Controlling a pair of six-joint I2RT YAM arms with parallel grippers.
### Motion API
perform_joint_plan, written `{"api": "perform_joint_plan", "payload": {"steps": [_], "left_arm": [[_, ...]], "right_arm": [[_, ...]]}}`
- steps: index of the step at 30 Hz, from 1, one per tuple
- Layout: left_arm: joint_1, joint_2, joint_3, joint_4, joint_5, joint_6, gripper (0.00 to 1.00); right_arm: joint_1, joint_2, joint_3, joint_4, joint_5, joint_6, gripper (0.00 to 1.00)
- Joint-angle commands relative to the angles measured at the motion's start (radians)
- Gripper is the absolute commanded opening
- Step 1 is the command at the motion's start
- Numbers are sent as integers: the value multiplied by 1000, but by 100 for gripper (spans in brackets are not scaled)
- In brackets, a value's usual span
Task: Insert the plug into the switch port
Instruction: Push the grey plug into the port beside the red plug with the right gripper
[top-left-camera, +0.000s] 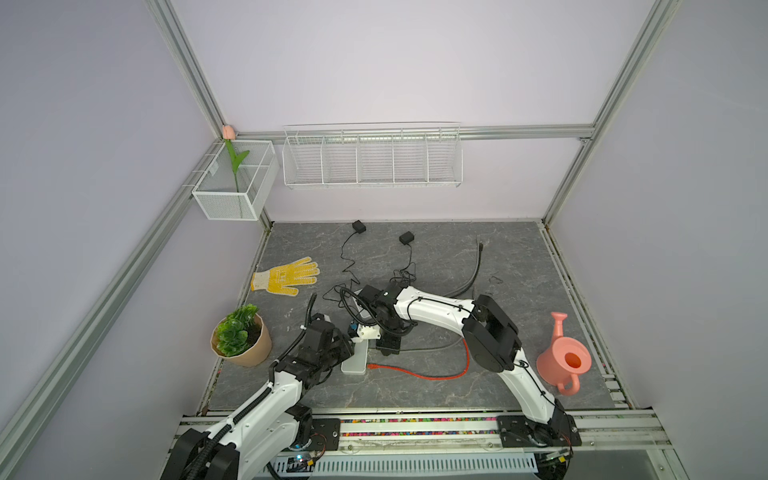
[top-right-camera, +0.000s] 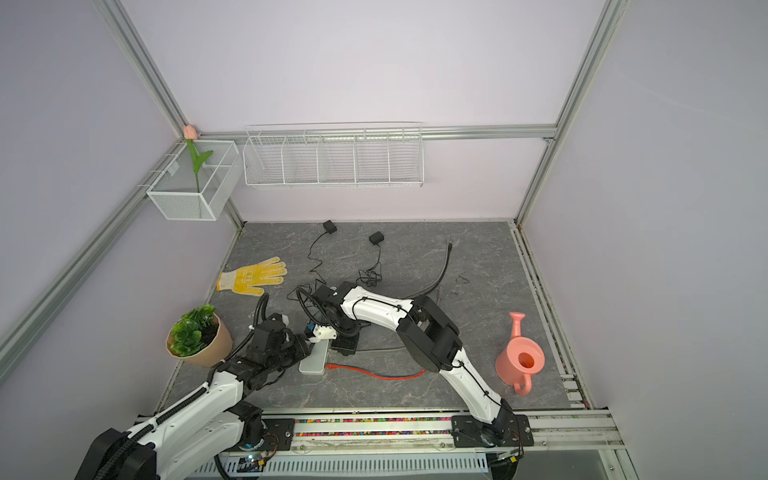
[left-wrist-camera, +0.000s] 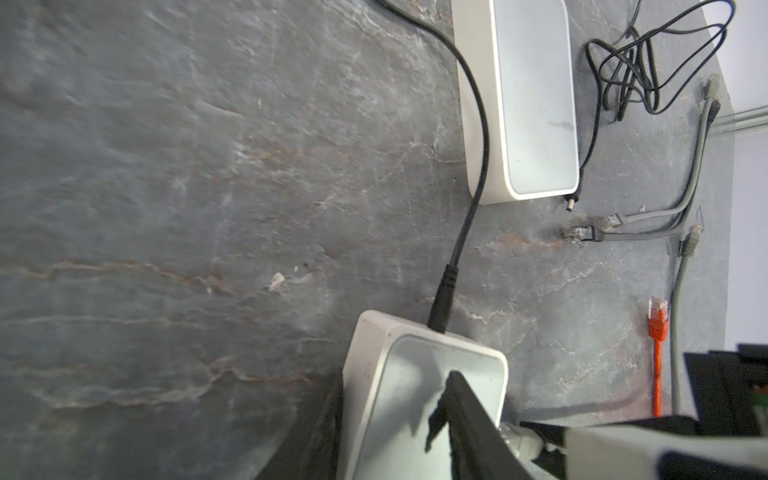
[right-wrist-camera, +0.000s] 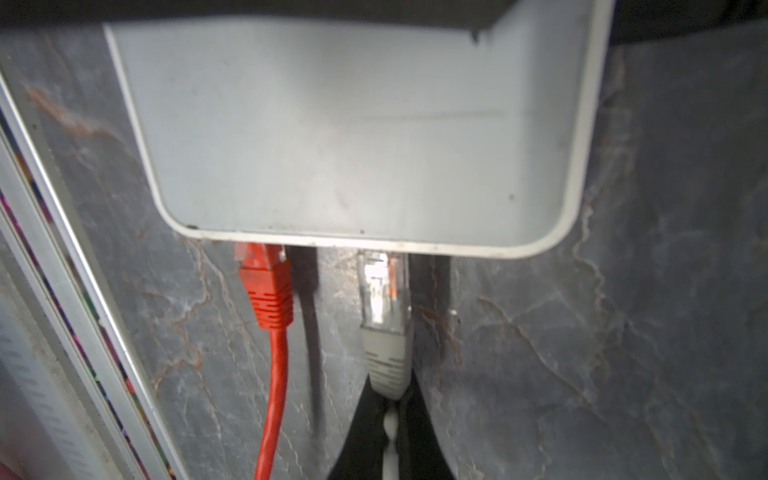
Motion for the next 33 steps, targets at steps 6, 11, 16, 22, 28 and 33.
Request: {"api": "perform_joint_plan", "payload": {"steps": [6,11,16,22,28,33], "left_arm": [[1,-5,-14,21,43,1,42],[1,-6,-15,19,46,3,42],[1,-17,-17,8,46,7,41],[0,-35,-19,-8,40,17,42],[1,-39,-19,-5,37,19,42],[0,-41,-15,-11,35,23,42]], "right_arm": [[16,25,20,17,-34,13,7],[14,41,42,17,-5,28,7],[12,39,57,33,14,56,7],[12,34,72,35,5,66,7],[22,42,91,23,-9,64,7],[40,48,86,2,-14,36,7]]}}
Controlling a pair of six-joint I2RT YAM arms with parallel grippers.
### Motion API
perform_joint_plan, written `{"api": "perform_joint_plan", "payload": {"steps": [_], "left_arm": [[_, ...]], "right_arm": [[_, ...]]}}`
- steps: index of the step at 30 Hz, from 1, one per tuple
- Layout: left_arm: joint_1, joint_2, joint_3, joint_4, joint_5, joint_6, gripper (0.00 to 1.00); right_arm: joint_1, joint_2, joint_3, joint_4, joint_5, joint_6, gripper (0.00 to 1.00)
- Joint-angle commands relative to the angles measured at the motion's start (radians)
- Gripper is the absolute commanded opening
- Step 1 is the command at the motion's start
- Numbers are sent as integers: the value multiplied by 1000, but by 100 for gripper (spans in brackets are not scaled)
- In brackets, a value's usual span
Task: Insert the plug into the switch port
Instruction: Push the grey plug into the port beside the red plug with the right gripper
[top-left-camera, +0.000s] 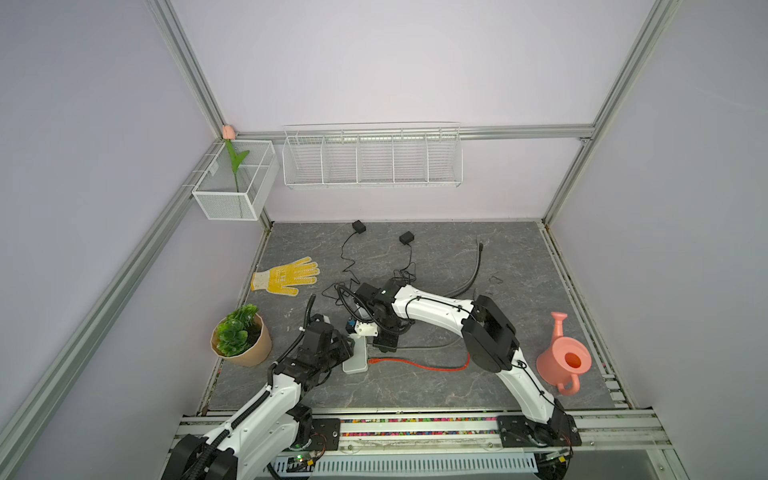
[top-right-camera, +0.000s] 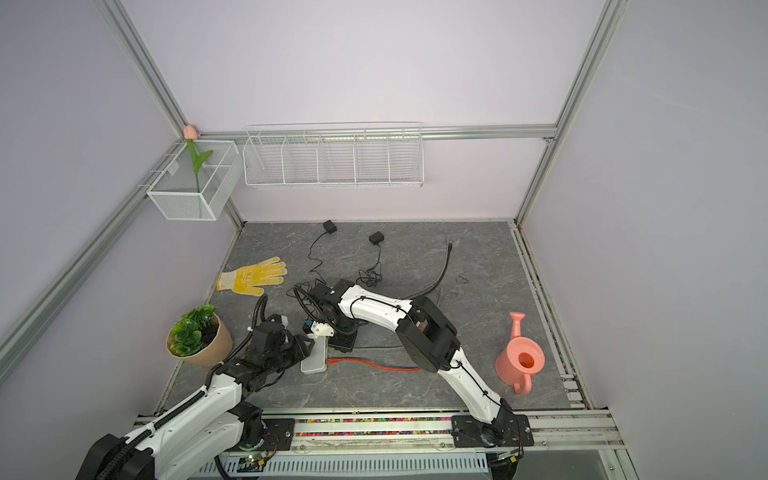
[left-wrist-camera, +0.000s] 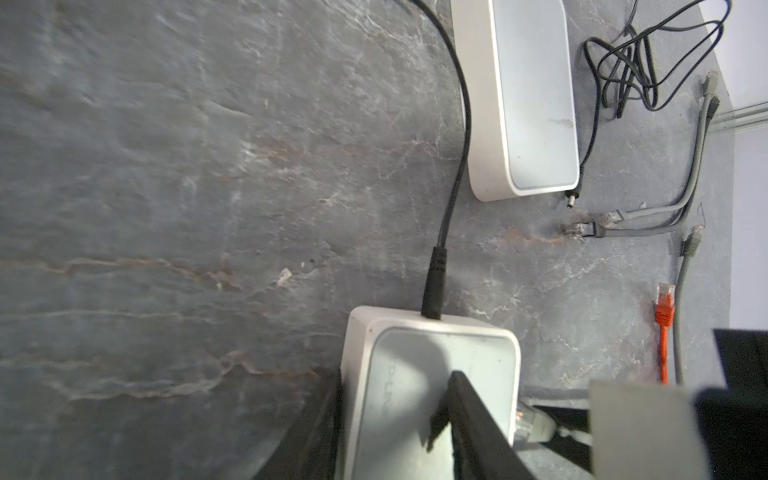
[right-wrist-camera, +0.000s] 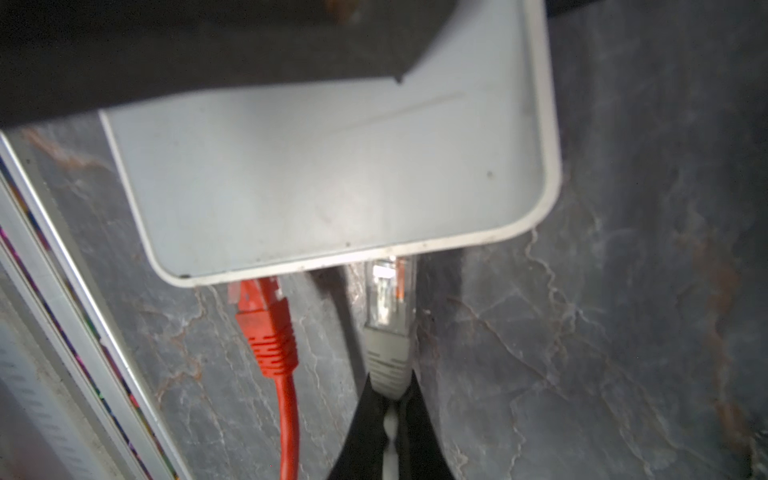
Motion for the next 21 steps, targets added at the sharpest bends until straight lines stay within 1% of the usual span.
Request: {"api": "perform_joint_plan", "payload": {"steps": [1,9,13,21], "left_arm": [[-3,-11,-3,-1,34,8,42],[-3,-15,-5,2,30,8,42],[-3,6,-6,19,46,16,42],[-3,0,-10,20,83,26,42]], "right_arm": [[34,30,18,23,-50,-28,7],[46,19,-30,19,-45,-49,7],[47,22,-3,28,-41,-30,7],[38,5,6,87,-83,8,7]]}}
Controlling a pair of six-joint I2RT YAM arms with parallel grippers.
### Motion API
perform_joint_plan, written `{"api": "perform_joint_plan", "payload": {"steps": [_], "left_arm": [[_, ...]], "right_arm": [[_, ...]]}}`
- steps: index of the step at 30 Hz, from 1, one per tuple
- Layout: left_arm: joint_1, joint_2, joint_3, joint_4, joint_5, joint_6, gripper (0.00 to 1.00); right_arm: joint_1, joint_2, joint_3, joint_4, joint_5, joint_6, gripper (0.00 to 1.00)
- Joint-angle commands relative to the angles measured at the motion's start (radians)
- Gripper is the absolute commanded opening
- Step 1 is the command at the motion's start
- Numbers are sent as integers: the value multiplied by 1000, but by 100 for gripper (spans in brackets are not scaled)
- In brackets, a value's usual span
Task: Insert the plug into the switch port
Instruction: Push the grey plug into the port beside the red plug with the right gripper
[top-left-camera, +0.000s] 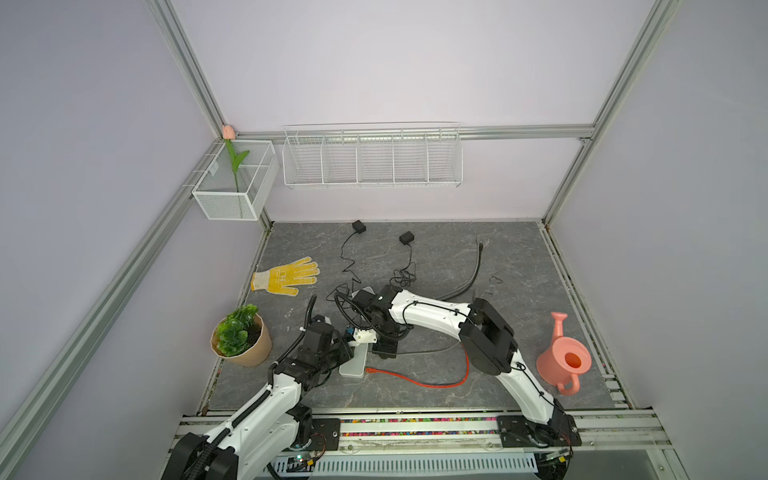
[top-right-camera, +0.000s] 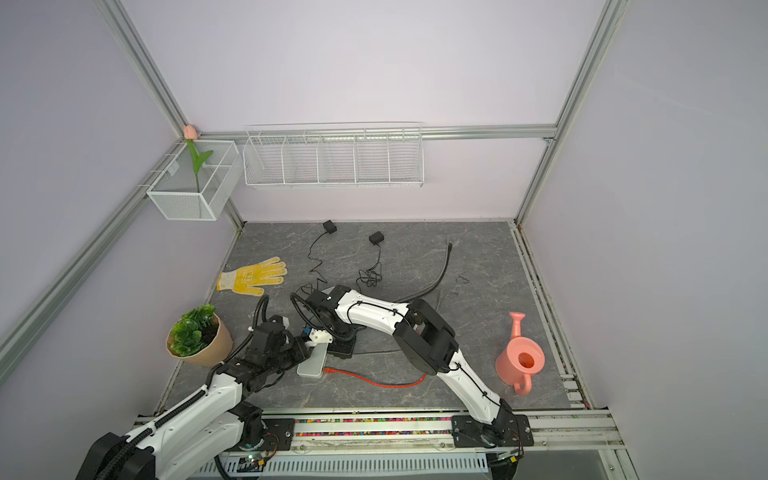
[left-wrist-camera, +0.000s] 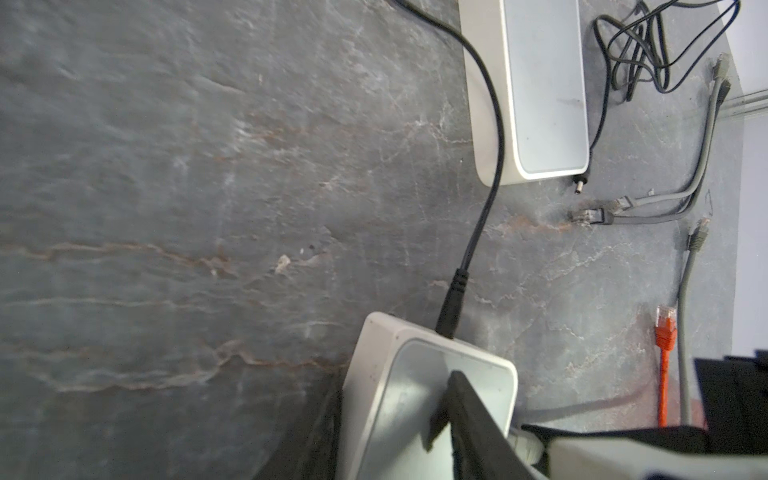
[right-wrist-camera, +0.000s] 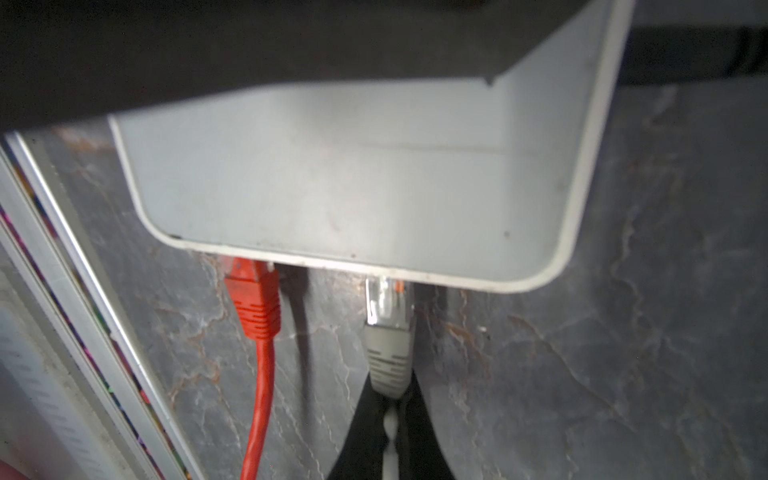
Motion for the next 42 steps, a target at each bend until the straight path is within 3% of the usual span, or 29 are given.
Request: {"api": "perform_joint_plan", "payload": {"steps": [1,12,24,42], "left_arm": [[-3,-8,-9,33,71,18,42],[-15,2,-16,66,133,19,40],[-78,110,-15,163,169,10,38],[-100,64,-74,163,209,-9,38]], "right_arm": [[12,2,23,106,-77,19,7],[9,-33,-35,346,-167,74,7],[1,-43,-56,517,-191,126,7],[-24,-26,-41,728,-269,205,7]]}}
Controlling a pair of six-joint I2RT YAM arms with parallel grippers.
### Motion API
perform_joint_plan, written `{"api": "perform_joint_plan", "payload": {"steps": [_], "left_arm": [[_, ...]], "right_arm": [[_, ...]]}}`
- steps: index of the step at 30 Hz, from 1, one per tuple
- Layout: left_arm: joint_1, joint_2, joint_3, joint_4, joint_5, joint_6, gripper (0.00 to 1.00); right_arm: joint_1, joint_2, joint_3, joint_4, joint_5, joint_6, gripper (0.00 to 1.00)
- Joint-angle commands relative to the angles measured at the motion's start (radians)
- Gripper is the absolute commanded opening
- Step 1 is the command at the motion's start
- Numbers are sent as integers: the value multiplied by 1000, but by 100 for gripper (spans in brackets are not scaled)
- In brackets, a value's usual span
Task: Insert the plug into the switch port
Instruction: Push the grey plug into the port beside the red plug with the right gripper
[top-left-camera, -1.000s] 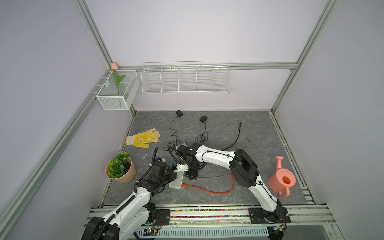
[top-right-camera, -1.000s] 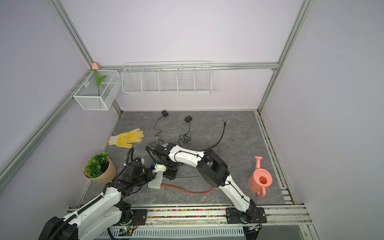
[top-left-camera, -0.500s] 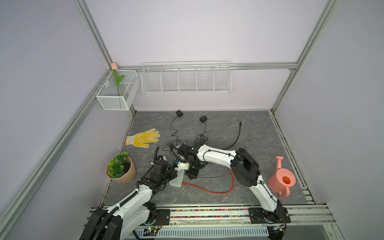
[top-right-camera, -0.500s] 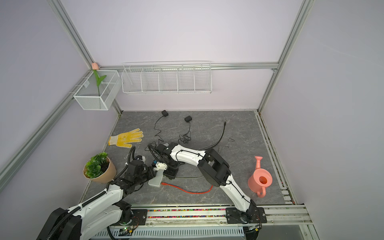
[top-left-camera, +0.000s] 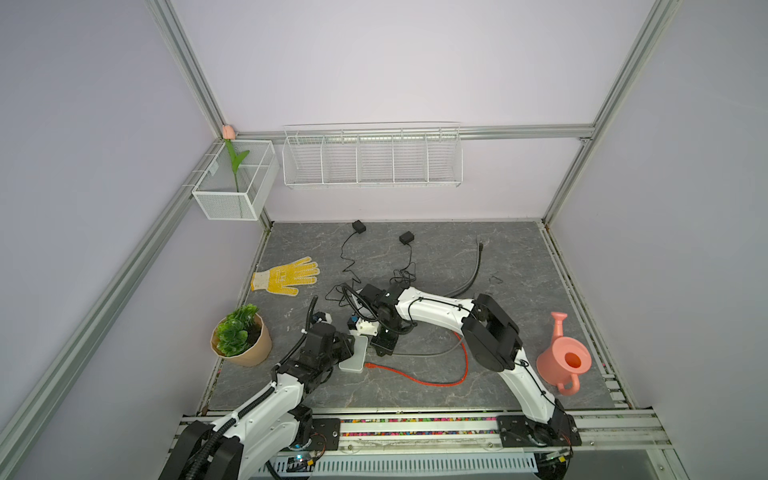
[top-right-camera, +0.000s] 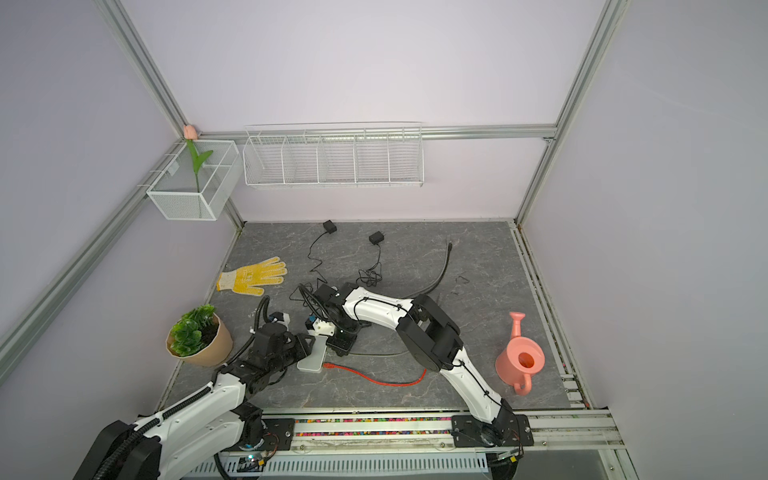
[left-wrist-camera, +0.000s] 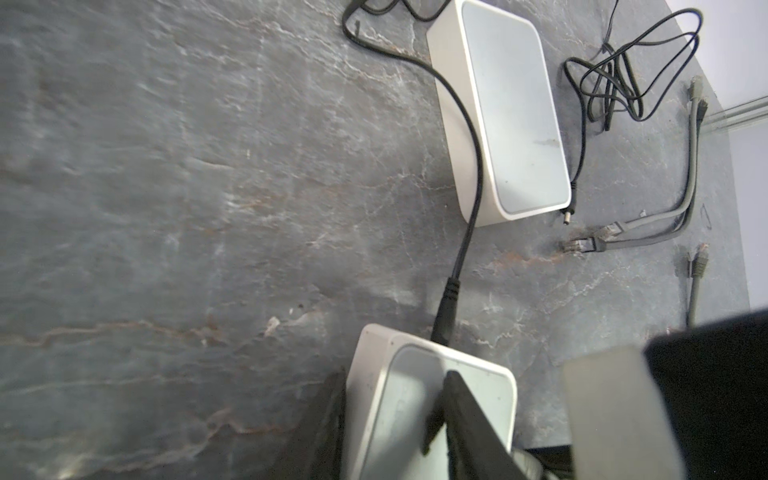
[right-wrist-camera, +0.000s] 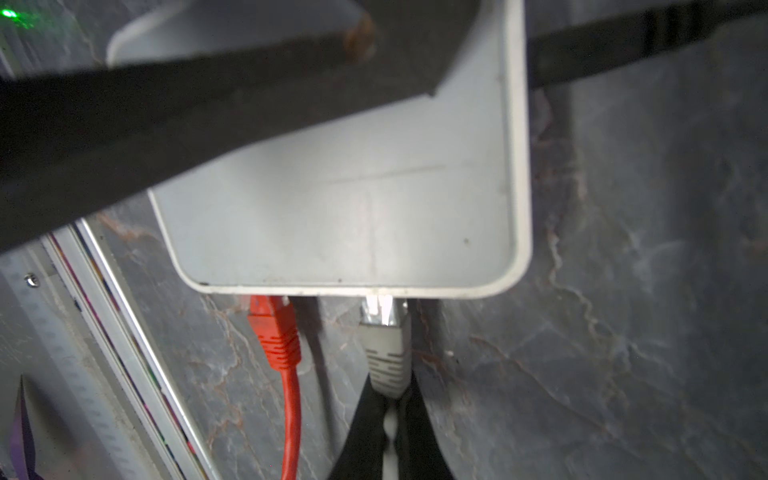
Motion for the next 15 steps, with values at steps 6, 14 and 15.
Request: {"api": "perform_joint_plan", "payload": {"steps": [6,14,15], "left_arm": [[-71,11,-26,-9,292,-38,38],[-68,-45,58,-209,155,-14,39],[-64,-64,62,-222,139,-14,40]], "right_arm": [[22,7,49,600,-159,34,7],[21,-8,-4,527,-126,5,8],[19,-21,-30,526,-118,-1,10]]}}
